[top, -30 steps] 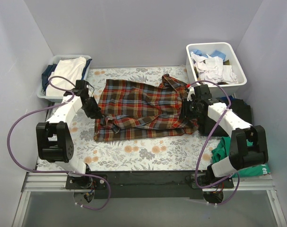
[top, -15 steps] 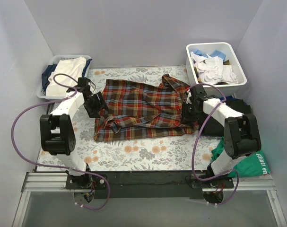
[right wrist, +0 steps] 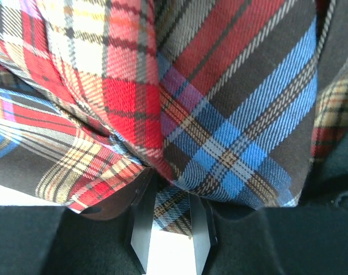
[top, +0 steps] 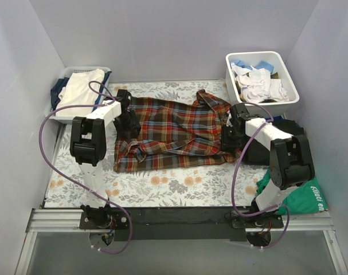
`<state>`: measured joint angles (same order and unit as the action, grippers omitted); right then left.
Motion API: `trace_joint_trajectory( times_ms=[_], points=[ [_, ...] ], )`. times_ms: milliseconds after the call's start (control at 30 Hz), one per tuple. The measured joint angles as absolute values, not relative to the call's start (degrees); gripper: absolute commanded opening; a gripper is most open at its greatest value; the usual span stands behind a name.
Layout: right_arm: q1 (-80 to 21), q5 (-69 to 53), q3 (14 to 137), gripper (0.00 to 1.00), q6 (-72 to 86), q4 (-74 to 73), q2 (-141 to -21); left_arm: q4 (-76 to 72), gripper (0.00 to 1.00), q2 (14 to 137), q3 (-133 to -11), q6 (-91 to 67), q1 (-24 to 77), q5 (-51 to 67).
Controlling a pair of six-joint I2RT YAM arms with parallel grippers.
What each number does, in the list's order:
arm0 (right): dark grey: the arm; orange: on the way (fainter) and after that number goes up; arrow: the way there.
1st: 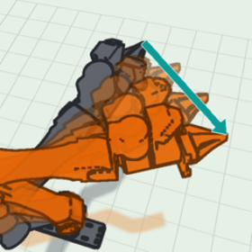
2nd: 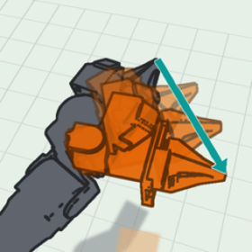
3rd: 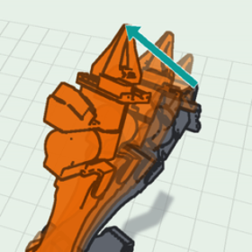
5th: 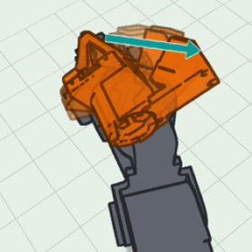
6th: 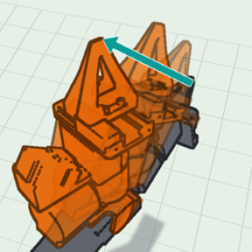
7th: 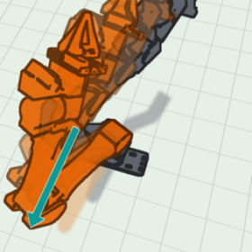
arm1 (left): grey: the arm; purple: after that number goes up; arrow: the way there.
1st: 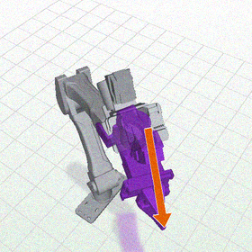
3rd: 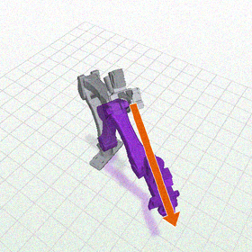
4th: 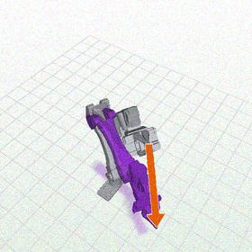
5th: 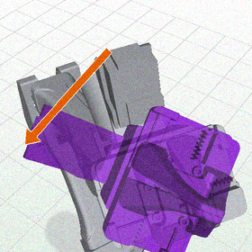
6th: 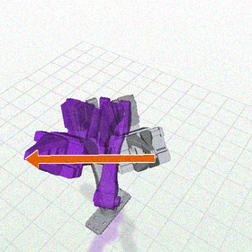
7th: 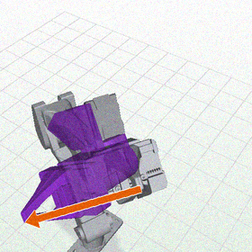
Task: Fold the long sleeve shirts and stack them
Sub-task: Fold the shirt
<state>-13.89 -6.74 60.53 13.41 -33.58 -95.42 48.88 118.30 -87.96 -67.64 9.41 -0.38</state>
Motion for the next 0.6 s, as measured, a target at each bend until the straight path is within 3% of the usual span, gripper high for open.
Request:
trace_joint_trajectory(
  times_ms=[333,600],
  points=[
    [-15.4,-11.9,64.8,0.39,13.1,-32.9,-97.9,51.7,0.59,117.4,-86.2,-67.7,-0.9,-0.4],
    [-17.4,-13.2,70.4,0.4,12.2,-31.7,-98.3,54.1,0.59,117.5,-86.6,-67.2,-3.0,-3.7]
  ],
)
